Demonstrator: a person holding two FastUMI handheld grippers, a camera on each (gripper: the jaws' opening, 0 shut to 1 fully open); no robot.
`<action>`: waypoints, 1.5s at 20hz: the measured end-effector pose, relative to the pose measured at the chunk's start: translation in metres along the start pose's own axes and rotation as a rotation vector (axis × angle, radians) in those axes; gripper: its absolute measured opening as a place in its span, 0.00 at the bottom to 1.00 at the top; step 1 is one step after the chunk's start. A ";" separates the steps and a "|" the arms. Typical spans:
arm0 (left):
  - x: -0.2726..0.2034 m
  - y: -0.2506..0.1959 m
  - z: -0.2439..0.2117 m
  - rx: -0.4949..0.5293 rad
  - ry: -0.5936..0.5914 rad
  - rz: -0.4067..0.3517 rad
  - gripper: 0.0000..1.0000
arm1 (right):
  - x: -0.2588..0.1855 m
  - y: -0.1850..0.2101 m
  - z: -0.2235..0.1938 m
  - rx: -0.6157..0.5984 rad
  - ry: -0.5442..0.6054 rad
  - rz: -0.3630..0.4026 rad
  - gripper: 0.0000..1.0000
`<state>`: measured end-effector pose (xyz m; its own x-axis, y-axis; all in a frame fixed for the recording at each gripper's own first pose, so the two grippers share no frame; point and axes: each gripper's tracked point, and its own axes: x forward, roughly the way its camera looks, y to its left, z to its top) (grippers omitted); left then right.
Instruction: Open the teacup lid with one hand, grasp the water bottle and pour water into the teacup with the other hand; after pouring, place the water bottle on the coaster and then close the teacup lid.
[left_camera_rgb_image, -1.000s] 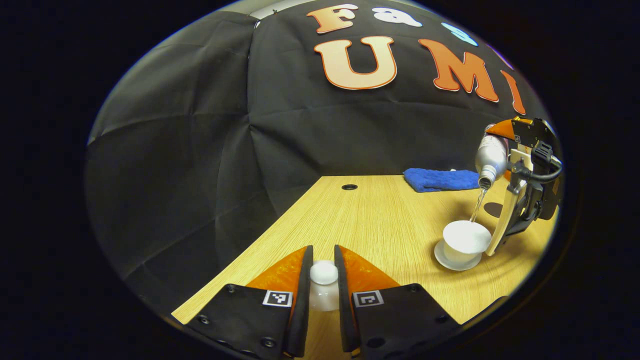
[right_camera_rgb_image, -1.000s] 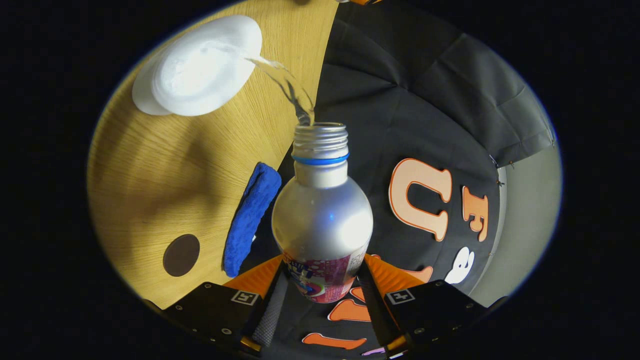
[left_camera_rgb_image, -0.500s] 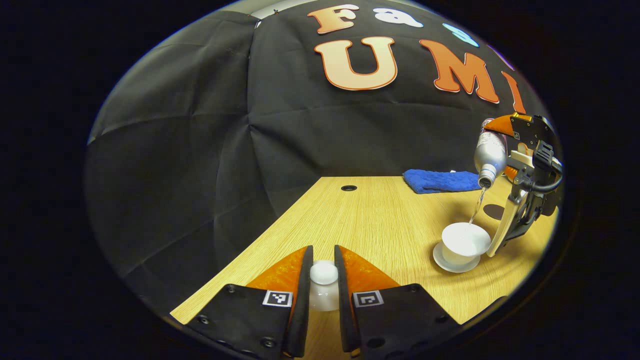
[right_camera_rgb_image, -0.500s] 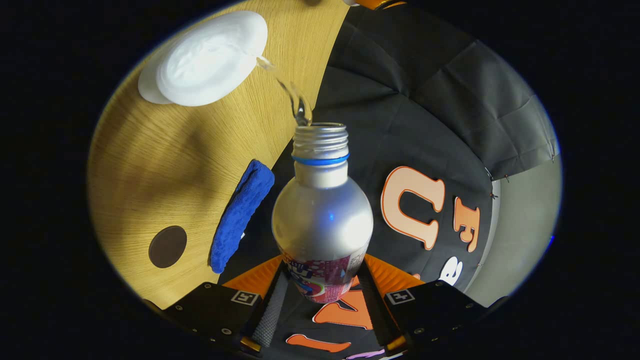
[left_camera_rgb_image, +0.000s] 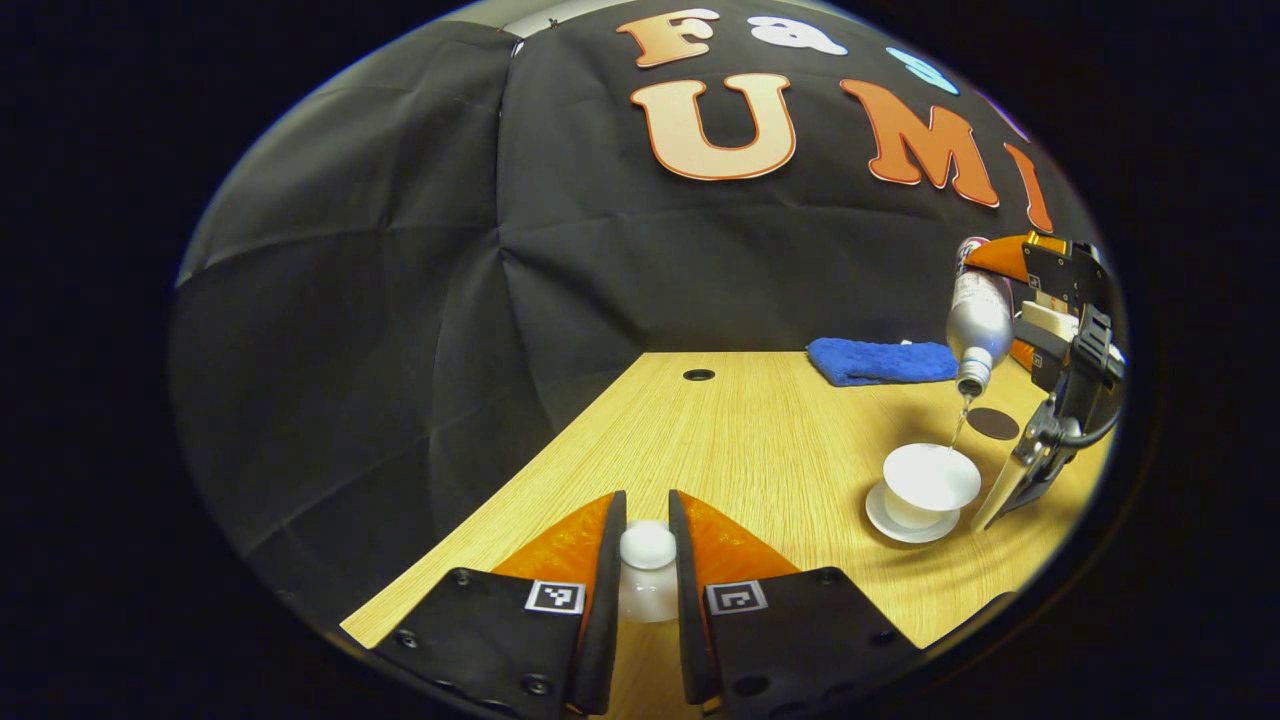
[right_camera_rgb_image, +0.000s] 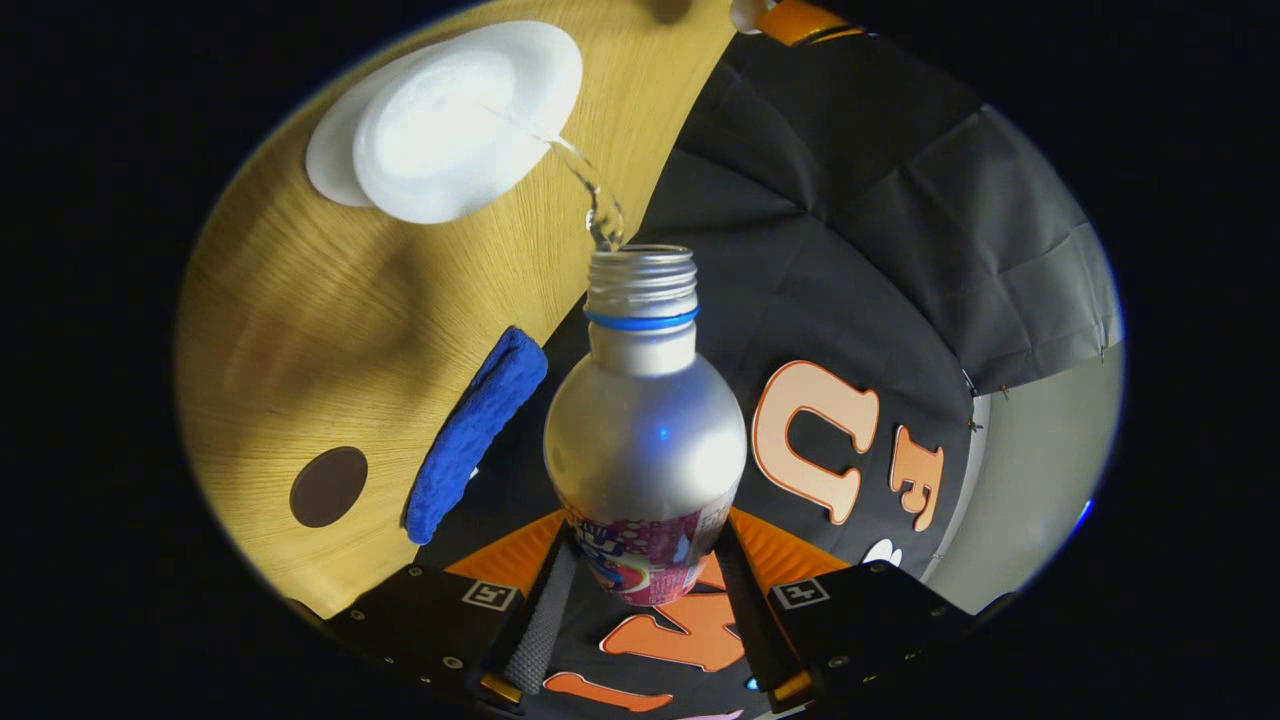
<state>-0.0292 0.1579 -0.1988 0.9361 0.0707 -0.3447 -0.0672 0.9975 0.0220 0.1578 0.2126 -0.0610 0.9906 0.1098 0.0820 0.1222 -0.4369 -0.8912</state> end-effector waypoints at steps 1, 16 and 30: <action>0.000 0.000 0.001 0.001 -0.004 0.002 0.30 | 0.000 0.001 0.003 -0.001 -0.005 0.000 0.77; -0.003 -0.009 0.004 -0.005 -0.008 -0.017 0.30 | -0.011 0.037 0.026 0.193 -0.045 0.098 0.78; 0.000 -0.060 0.040 0.012 -0.065 -0.091 0.30 | -0.024 0.081 -0.002 0.988 0.051 0.408 0.78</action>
<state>-0.0119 0.0977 -0.1628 0.9586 -0.0205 -0.2840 0.0226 0.9997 0.0043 0.1439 0.1729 -0.1346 0.9496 0.0717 -0.3053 -0.3004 0.4872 -0.8200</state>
